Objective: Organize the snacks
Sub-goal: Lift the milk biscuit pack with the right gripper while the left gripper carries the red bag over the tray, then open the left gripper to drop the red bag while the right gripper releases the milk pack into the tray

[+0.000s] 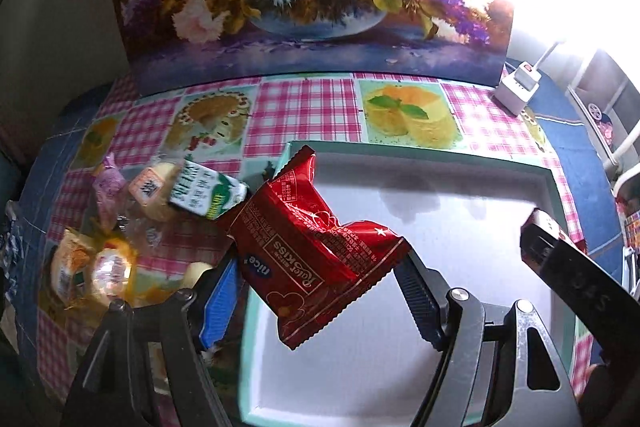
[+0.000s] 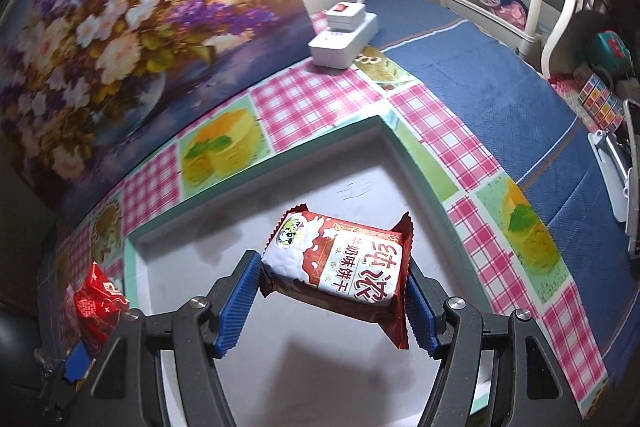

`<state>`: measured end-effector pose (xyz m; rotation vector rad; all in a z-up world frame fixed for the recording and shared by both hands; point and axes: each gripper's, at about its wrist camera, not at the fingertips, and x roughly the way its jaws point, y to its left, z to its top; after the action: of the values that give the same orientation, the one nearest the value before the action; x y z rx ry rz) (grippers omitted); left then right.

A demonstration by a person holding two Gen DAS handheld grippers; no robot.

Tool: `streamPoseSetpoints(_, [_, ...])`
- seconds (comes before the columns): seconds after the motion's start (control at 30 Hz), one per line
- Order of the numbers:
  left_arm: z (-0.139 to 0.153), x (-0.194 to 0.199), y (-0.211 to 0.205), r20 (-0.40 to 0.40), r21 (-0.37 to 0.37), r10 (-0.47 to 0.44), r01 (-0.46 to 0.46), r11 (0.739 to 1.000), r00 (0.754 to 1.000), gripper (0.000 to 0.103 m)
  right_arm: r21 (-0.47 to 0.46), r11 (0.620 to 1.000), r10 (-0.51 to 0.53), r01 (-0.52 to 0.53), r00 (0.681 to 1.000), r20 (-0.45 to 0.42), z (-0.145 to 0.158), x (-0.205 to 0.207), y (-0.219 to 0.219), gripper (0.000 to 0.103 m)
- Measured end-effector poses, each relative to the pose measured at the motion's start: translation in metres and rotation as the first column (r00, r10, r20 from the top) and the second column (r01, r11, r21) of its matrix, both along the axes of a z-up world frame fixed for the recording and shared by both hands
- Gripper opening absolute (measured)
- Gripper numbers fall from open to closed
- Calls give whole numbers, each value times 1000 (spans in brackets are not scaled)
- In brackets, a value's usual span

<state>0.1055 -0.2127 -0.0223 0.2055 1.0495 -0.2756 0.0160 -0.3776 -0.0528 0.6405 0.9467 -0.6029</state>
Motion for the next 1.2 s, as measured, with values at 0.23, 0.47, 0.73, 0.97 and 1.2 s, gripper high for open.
streamPoseSetpoints(0.23, [-19, 12, -25, -9, 7, -21, 21, 1000, 1000, 76, -6, 999, -48, 48, 998, -27, -11, 6, -23, 71])
streamPoseSetpoints(0.47, [-32, 22, -40, -15, 14, -30, 30, 999, 999, 76, -7, 998, -65, 65, 997, -51, -20, 11, -32, 71])
streamPoseSetpoints(0.73, [-42, 28, -48, -18, 30, -43, 44, 999, 999, 76, 1, 998, -61, 62, 995, -76, -26, 18, -33, 71])
streamPoseSetpoints(0.97, [-41, 28, -49, -10, 39, -55, 55, 998, 998, 77, 7, 999, -49, 49, 996, -79, -29, 21, -32, 71])
streamPoseSetpoints(1.2, [-35, 28, -46, -2, 38, -50, 50, 998, 999, 87, 23, 999, -38, 40, 996, -78, -27, 22, -35, 73])
